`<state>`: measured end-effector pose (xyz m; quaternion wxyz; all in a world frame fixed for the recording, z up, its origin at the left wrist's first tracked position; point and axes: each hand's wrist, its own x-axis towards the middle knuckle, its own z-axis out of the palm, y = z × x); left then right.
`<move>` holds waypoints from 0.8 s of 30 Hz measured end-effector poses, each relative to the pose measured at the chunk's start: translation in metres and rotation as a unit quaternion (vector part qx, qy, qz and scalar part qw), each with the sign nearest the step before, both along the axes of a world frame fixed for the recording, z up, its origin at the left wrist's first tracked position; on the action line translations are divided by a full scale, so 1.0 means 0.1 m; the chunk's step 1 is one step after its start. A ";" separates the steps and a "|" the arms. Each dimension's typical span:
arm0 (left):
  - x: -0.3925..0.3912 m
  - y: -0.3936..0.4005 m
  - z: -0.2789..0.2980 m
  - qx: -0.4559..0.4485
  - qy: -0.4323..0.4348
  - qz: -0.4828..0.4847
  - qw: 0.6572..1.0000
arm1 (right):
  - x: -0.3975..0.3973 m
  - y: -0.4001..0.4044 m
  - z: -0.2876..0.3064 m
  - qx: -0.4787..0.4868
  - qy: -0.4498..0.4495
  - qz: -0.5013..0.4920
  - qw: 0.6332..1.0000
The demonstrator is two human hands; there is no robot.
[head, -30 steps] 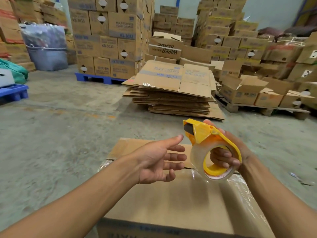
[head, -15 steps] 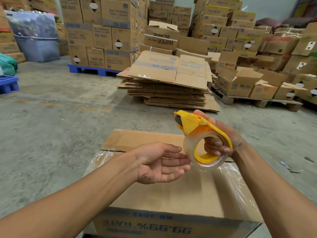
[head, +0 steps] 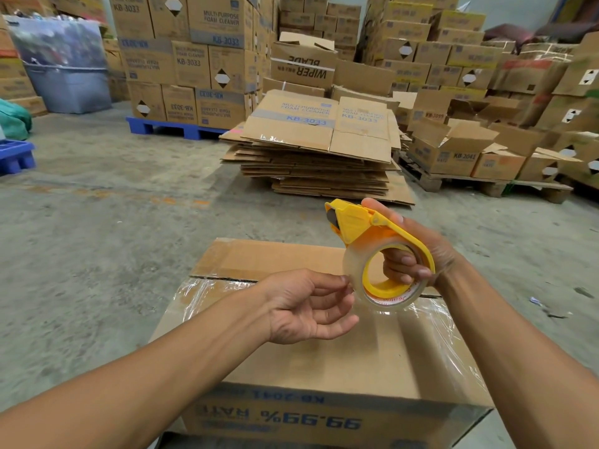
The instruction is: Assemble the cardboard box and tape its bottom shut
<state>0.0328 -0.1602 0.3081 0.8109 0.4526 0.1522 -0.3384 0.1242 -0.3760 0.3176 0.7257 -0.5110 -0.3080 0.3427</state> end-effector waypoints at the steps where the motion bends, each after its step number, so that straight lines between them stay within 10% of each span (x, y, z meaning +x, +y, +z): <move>1: -0.01 -0.01 -0.01 -0.006 0.001 -0.001 1.000 | 0.00 -0.01 0.01 -0.004 -0.004 0.000 1.000; 24: 0.02 0.00 0.01 -0.013 -0.019 0.011 1.000 | 0.00 -0.19 0.07 -0.042 -0.017 0.089 0.995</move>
